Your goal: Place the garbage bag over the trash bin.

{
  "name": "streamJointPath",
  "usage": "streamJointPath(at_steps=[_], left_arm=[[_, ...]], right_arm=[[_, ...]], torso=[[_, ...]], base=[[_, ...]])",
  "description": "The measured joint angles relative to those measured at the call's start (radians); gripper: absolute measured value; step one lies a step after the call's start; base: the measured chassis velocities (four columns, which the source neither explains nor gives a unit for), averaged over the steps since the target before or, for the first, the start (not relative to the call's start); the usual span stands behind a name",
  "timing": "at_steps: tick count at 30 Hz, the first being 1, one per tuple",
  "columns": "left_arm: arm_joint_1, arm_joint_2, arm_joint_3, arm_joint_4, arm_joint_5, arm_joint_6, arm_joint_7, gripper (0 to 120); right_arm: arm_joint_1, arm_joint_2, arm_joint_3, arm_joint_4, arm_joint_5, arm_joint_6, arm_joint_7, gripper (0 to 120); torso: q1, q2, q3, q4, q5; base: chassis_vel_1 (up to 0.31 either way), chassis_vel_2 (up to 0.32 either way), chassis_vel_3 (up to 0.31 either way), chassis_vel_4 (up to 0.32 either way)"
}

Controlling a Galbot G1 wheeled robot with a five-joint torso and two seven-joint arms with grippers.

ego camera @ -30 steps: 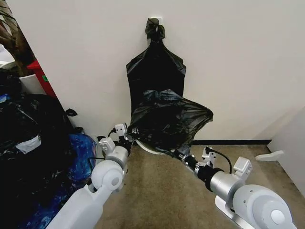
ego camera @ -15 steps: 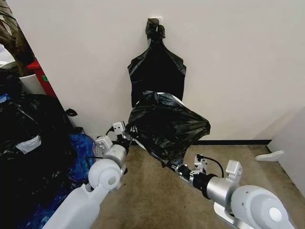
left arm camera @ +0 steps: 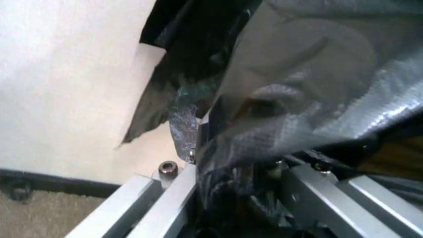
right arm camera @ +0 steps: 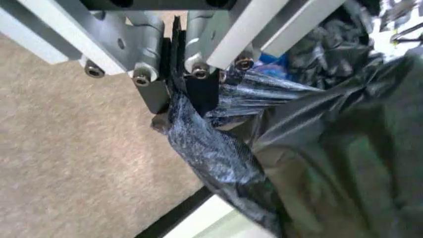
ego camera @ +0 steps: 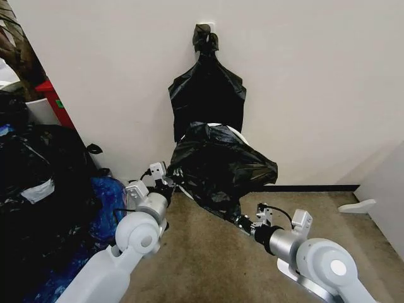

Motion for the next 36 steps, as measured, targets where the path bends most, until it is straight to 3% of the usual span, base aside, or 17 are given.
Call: streamJointPath(at_steps=[11, 19, 22, 32, 36], left_arm=[[0.027, 0.001, 0.001, -0.020, -0.023, 0.016, -0.021, 1], [0.039, -0.004, 0.004, -0.021, -0.009, 0.020, -0.021, 1], [0.047, -0.003, 0.006, -0.014, 0.020, 0.021, -0.016, 1], [0.015, -0.002, -0.002, 0.007, 0.025, 0.021, -0.022, 1], [0.008, -0.001, -0.003, 0.007, 0.014, 0.021, -0.026, 1]], right_arm=[[0.038, 0.012, -0.006, -0.129, -0.131, -0.021, -0.120, 0], [0.035, 0.010, -0.007, -0.158, -0.248, -0.022, -0.197, 0], [0.006, -0.004, -0.006, -0.135, -0.357, -0.042, -0.222, 1], [-0.104, -0.057, 0.010, -0.012, -0.704, -0.055, -0.303, 38], [-0.145, -0.071, 0.028, 0.020, -0.779, -0.043, -0.317, 51]], torso=[[0.000, 0.000, 0.000, 0.0000, 0.0001], [0.000, 0.000, 0.000, 0.0001, 0.0001], [0.000, 0.000, 0.000, 0.0000, -0.0001], [0.000, 0.000, 0.000, 0.0000, 0.0000], [0.000, 0.000, 0.000, 0.0000, 0.0001]], base=[[0.000, 0.000, 0.000, 0.000], [0.000, 0.000, 0.000, 0.000], [0.000, 0.000, 0.000, 0.000], [0.000, 0.000, 0.000, 0.000], [0.000, 0.000, 0.000, 0.000]])
